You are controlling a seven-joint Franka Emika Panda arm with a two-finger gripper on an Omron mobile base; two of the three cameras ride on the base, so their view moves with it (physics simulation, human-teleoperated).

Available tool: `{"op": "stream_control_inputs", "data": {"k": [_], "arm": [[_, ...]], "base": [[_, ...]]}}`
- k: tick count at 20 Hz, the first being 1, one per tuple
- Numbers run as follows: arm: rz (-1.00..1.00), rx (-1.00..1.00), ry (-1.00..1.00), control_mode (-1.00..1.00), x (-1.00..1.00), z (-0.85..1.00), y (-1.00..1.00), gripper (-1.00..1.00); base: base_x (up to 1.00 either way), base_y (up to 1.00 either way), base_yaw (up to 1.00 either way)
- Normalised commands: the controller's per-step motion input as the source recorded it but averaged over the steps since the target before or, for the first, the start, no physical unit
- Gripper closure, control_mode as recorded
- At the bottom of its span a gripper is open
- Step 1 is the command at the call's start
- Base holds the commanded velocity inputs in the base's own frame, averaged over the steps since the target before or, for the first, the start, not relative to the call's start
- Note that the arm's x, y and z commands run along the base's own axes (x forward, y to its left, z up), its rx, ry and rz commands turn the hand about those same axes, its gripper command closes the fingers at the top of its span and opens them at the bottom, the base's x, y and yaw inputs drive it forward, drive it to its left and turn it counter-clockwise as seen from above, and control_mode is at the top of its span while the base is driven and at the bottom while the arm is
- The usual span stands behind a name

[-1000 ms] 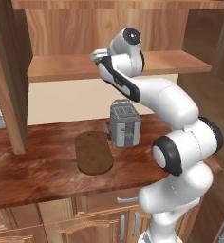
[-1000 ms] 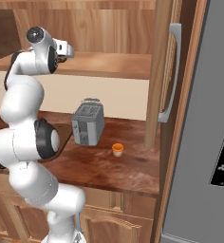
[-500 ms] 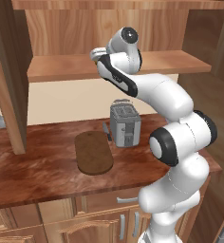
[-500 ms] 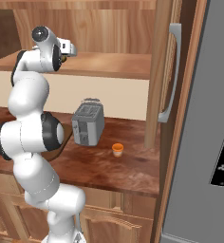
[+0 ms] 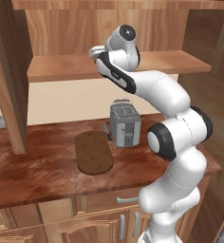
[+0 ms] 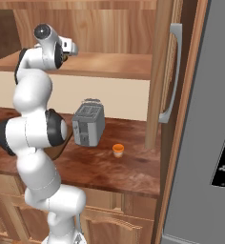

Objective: Pick the bread, place it on the cutting board, pick the jam, place it on the counter, and close the cabinet.

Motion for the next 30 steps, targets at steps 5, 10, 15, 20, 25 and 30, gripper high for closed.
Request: {"op": "stream_control_inputs", "data": {"k": [5,10,15,20,25,30], "arm": [[0.00,0.00,0.03,-1.00,0.12,-0.09,0.03,-1.00],[0.00,0.00,0.07,-1.00,0.01,-0.18,0.02,-1.00],[0.00,0.00,0.04,-1.00,0.00,-0.22,0.02,-1.00],[0.00,0.00,0.00,-1.00,0.07,-0.22,0.02,-1.00],[0.00,-0.01,-0.01,-1.00,0.14,-0.20,0.00,-1.00],[0.00,0.00,-0.02,-1.00,0.19,-0.11,0.00,-1.00]], "base": [[0.00,0.00,0.00],[0.00,0.00,0.00],[0.00,0.00,0.00],[0.00,0.00,0.00],[0.00,0.00,0.00],[0.00,0.00,0.00]]}}
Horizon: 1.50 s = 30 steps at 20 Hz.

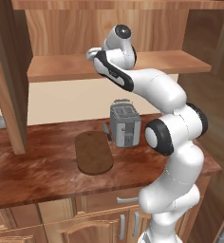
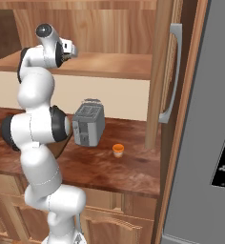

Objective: Pick the bread, place it on the cutting board, pick the jam, place it on the counter, and close the cabinet.

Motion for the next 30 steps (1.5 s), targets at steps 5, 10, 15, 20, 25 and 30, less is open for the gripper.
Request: {"op": "stream_control_inputs", "data": {"k": [5,10,15,20,25,30], "arm": [[0.01,0.00,-0.01,-1.00,0.21,-0.12,0.01,-1.00],[0.01,0.00,0.00,-1.00,0.20,-0.16,0.05,-1.00],[0.01,-0.02,0.00,-1.00,0.14,-0.18,0.11,1.00],[0.00,-0.01,0.00,-1.00,0.08,-0.05,0.06,1.00],[0.00,0.00,0.00,-1.00,-0.14,0.00,0.00,1.00],[0.00,0.00,0.00,-1.00,-0.44,0.00,0.00,1.00]], "base": [[0.00,0.00,0.00],[0.00,0.00,0.00],[0.00,0.00,0.00],[0.00,0.00,0.00],[0.00,0.00,0.00],[0.00,0.00,0.00]]}}
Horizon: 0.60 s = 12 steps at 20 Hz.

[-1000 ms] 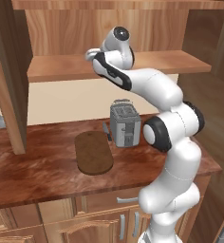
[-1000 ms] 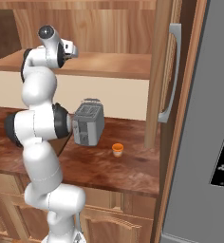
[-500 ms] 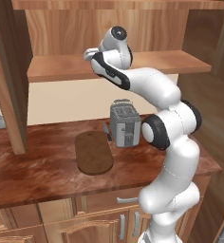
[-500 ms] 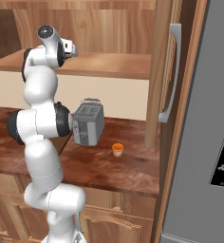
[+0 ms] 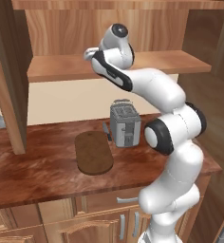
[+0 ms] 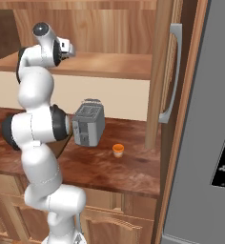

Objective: Pick the bread, place it on the cutting board, pick the jam, place it on the counter, and close the cabinet.

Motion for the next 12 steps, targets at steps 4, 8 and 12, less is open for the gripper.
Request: {"op": "stream_control_inputs", "data": {"k": [4,8,12], "arm": [[0.00,0.00,0.00,-1.00,-0.62,0.00,0.00,1.00],[0.00,0.00,0.00,-1.00,-0.80,-0.06,0.00,1.00],[0.00,0.00,0.00,-1.00,-0.79,-0.09,0.00,1.00]], "base": [[0.00,0.00,0.00],[0.00,0.00,0.00],[0.00,0.00,0.00]]}}
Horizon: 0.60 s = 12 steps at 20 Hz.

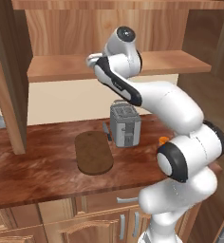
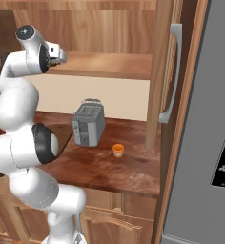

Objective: Pick the bread, place it on the cutting board, pick the jam, place it on the counter, and close the cabinet.

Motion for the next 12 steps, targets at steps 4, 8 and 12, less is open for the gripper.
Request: {"op": "stream_control_inputs", "data": {"k": [4,8,12], "arm": [[0.00,0.00,0.00,-1.00,-0.82,-0.12,0.00,1.00],[0.00,0.00,0.00,-1.00,-0.82,-0.13,0.00,1.00],[0.00,0.00,0.00,-1.00,-0.81,-0.16,0.00,1.00]], "base": [[0.00,0.00,0.00],[0.00,0.00,0.00],[0.00,0.00,0.00]]}}
